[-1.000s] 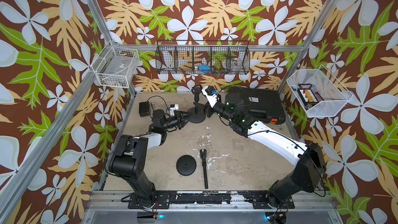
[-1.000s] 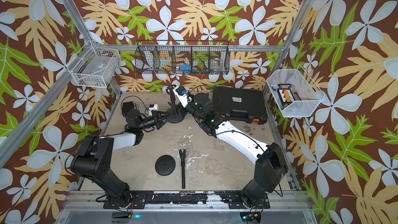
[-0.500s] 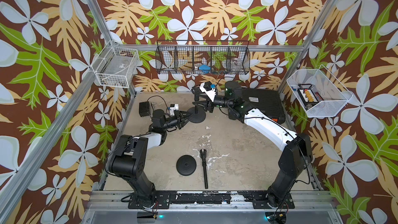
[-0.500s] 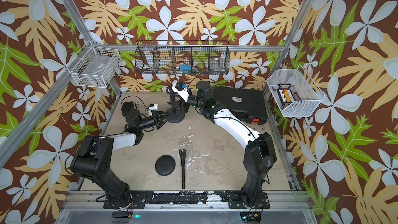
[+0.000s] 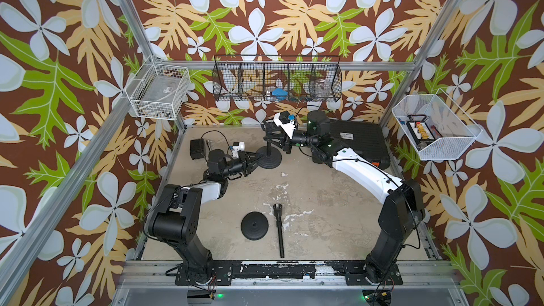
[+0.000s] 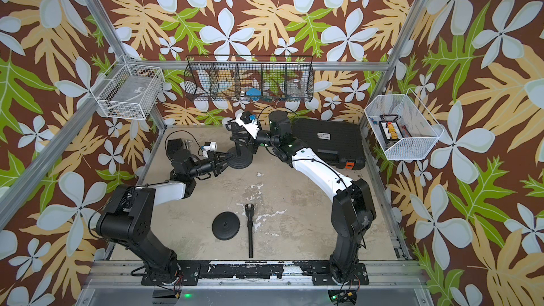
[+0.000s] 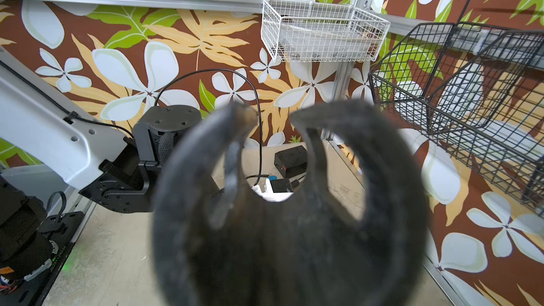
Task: Assemble a microphone stand
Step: Screw the microphone stand pole into the microphone stand base.
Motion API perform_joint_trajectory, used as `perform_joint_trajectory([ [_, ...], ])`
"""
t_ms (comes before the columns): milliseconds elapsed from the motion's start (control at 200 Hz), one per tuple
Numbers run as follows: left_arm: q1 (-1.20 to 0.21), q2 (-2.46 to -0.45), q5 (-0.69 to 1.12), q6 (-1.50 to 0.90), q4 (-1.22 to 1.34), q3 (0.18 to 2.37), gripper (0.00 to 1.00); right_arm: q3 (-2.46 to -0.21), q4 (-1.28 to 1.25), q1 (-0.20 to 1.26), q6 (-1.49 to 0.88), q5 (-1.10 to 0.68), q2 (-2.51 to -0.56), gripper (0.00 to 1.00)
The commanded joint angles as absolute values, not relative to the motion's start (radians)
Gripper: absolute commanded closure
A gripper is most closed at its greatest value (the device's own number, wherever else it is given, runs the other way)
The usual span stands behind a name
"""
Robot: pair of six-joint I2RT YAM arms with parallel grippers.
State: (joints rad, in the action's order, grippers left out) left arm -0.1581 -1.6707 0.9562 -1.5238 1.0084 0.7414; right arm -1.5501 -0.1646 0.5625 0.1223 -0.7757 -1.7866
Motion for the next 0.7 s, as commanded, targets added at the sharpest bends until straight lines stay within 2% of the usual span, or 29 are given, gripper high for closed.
perform_joint_trajectory([
  [0, -0.158, -1.671, 0.948, -1.532, 1.076, 0.750, 1.00, -1.496, -0.255, 0.574, 0.036, -0.714, -1.757, 0.95],
  [30, -0.159, -1.669, 0.948, -1.532, 1.077, 0.750, 1.00, -1.466, -0.278, 0.581, 0.020, -0.643, -1.743, 1.00],
  [115, -0.159, -1.669, 0.947, -1.531, 1.077, 0.750, 1.00, -1.369, -0.356, 0.641, -0.032, -0.332, -1.688, 1.00],
  [230, -0.159, -1.671, 0.947, -1.531, 1.077, 0.750, 1.00, -1.226, -0.488, 0.767, -0.087, 0.189, -1.626, 1.00],
  [325, -0.158, -1.675, 0.948, -1.530, 1.077, 0.749, 1.00, -1.210, -0.522, 0.862, -0.089, 0.534, -1.635, 1.00],
  [435, -0.159, -1.677, 0.947, -1.530, 1.077, 0.749, 1.00, -1.266, -0.503, 0.917, -0.074, 0.688, -1.688, 1.00],
  [576, -0.159, -1.677, 0.947, -1.530, 1.077, 0.750, 1.00, -1.314, -0.463, 0.931, -0.060, 0.677, -1.715, 1.00],
  [611, -0.159, -1.677, 0.947, -1.530, 1.077, 0.750, 1.00, -1.318, -0.448, 0.931, -0.054, 0.640, -1.709, 0.89],
  [666, -0.158, -1.677, 0.948, -1.531, 1.077, 0.750, 1.00, -1.333, -0.408, 0.929, -0.035, 0.567, -1.700, 0.60],
  [696, -0.159, -1.677, 0.947, -1.531, 1.077, 0.750, 1.00, -1.341, -0.380, 0.927, -0.027, 0.519, -1.693, 0.48],
])
